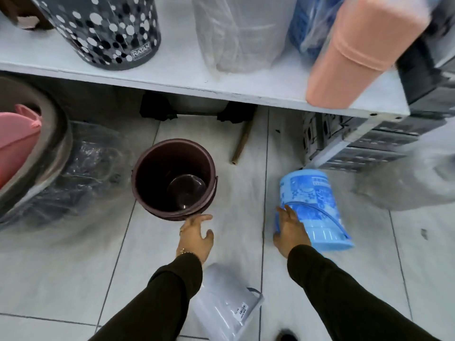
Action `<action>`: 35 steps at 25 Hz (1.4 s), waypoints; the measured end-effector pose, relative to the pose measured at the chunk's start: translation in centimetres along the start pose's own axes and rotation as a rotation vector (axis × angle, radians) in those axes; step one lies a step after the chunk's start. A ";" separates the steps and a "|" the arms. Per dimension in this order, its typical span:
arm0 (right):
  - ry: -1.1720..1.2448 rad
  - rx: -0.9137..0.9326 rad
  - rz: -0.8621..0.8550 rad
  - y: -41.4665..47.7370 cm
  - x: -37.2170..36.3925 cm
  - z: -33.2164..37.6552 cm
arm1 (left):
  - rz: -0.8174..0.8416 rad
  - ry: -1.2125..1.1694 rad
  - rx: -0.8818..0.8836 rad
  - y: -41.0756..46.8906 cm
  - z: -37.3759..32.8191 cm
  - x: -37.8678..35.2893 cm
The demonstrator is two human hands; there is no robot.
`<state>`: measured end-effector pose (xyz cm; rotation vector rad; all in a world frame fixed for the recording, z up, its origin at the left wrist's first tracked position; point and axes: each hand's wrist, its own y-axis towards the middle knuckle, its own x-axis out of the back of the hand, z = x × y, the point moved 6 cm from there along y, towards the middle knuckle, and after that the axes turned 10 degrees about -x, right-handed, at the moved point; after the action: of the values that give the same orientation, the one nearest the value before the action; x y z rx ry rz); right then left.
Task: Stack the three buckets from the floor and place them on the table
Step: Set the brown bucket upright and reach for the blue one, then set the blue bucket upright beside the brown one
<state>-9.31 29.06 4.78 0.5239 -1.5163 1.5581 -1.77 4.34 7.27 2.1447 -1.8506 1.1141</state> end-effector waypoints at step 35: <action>0.834 -0.446 0.093 7.7 2.8 -23.6 | 0.210 -0.047 0.113 4.3 -10.5 -24.0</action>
<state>-10.59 53.21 -1.39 -0.4209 -1.1591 1.2043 -10.24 28.25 -0.47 2.0881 -2.1242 1.2464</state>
